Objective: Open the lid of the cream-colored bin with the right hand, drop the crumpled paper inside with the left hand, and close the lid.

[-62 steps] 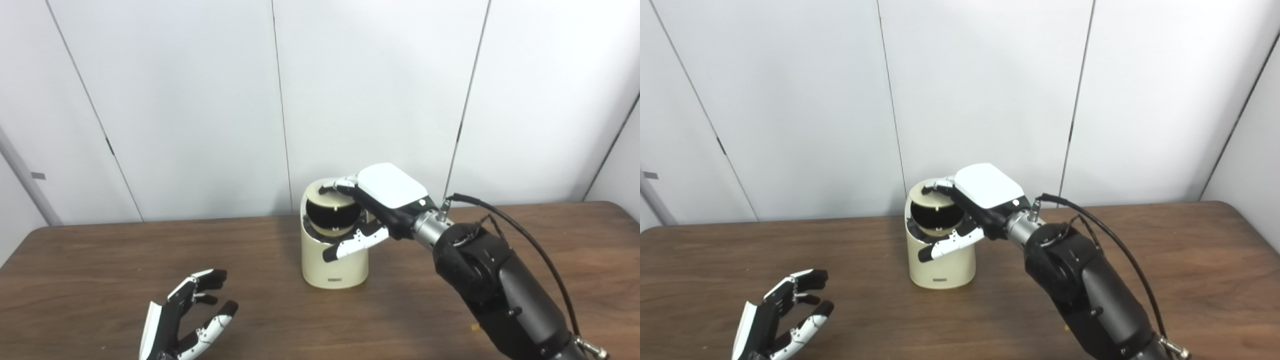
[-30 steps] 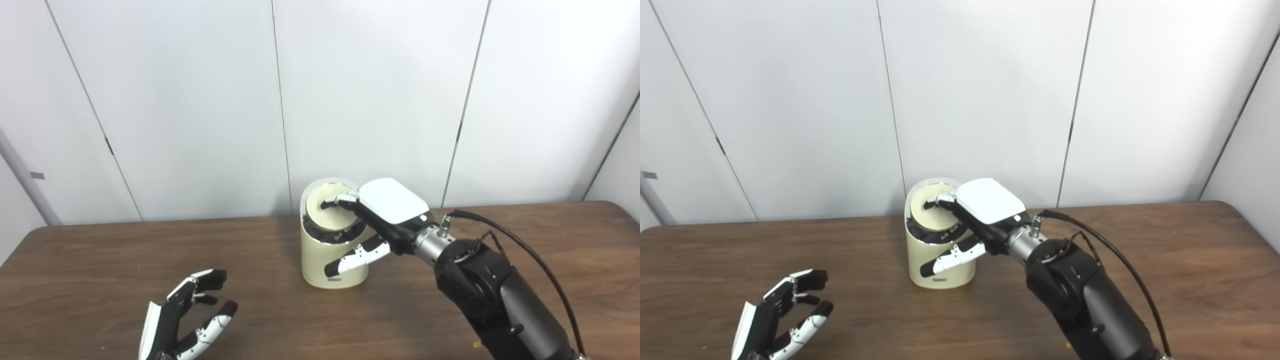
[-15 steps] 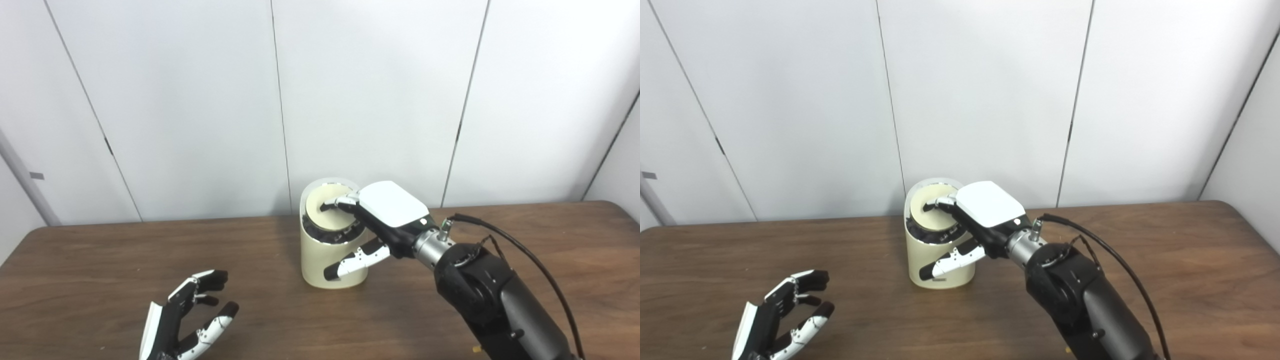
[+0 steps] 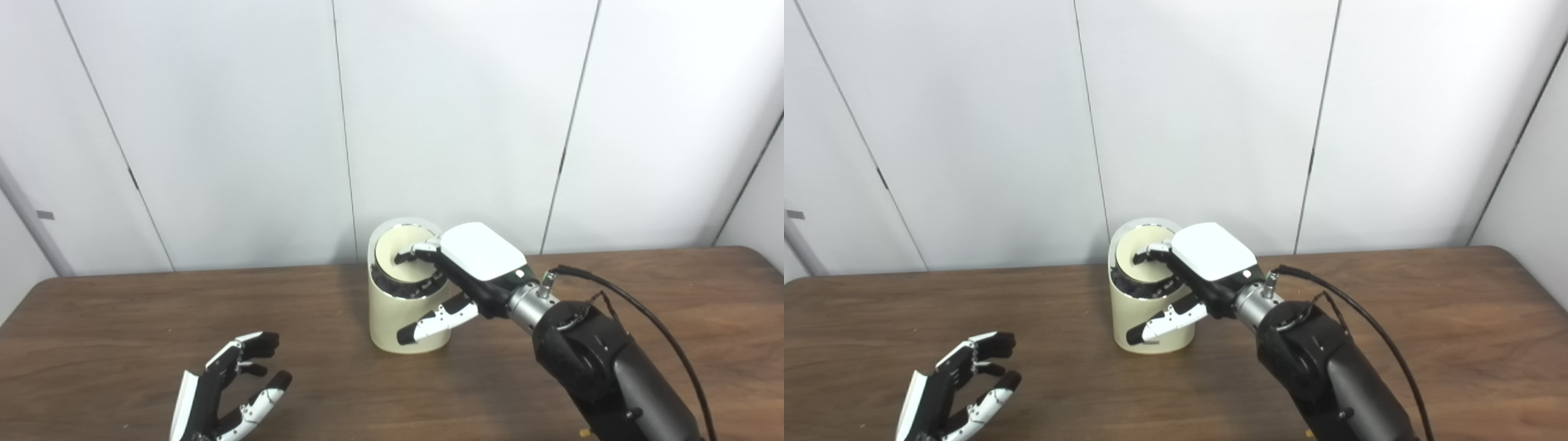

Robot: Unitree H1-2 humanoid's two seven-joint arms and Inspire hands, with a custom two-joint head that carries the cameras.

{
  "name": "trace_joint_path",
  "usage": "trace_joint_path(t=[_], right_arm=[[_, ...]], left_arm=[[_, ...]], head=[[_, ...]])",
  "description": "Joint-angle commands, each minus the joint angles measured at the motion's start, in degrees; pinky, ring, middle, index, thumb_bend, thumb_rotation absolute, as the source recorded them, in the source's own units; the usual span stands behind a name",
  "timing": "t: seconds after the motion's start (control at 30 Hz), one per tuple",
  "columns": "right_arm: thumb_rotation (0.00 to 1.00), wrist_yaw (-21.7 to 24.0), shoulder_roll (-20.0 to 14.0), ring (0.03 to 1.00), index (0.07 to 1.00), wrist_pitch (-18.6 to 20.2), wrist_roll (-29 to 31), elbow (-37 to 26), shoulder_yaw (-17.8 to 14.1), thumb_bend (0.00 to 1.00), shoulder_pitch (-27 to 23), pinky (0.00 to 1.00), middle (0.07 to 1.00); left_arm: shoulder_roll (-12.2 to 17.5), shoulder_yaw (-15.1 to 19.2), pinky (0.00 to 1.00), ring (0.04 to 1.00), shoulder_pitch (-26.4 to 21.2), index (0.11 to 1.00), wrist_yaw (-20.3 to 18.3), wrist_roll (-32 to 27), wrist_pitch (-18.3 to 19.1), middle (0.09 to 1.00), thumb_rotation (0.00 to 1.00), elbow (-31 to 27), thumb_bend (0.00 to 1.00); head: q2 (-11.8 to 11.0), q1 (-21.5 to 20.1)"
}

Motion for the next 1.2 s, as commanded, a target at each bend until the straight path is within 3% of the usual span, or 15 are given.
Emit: trace_joint_path(t=[0.0, 0.27, 0.5, 0.97, 1.17], right_arm=[[0.87, 2.0, -0.3, 0.75, 0.742, 0.6, -0.2, -0.9, 0.5, 1.0, -0.5, 0.75, 0.745], [0.96, 8.7, -1.1, 0.745, 0.707, 3.8, -2.2, -1.9, 1.8, 1.0, -1.4, 0.75, 0.727], [0.94, 11.6, -1.1, 0.778, 0.74, 5.4, -2.4, -3.2, 1.8, 1.0, -1.3, 0.76, 0.755], [0.94, 11.8, -0.7, 0.802, 0.771, 5.9, -2.6, -3.2, 1.5, 1.0, -0.9, 0.78, 0.778], [0.93, 9.6, -0.5, 0.796, 0.778, 5.6, -1.3, -3.8, 0.1, 1.0, -0.6, 0.78, 0.78]], left_arm=[[0.5, 0.3, 0.59, 0.694, -0.1, 0.7, 0.4, 0.4, -0.3, 0.706, 0.5, -1.3, 0.69], [0.5, 0.4, 0.59, 0.694, 0.0, 0.699, 0.3, 0.8, 0.1, 0.704, 0.51, -1.6, 0.69], [0.6, 0.4, 0.59, 0.691, 0.4, 0.694, 0.1, 0.5, 0.4, 0.698, 0.5, -2.7, 0.69], [0.4, 0.6, 0.59, 0.692, 0.5, 0.695, 0.1, 0.1, 0.8, 0.701, 0.51, -3.0, 0.71], [0.3, 0.5, 0.58, 0.688, 0.2, 0.694, 0.2, 0.5, 0.8, 0.699, 0.52, -2.5, 0.71]], head=[[0.0, 0.0], [0.1, 0.0], [0.6, 0.2], [0.6, 0.3], [0.1, 0.2]])
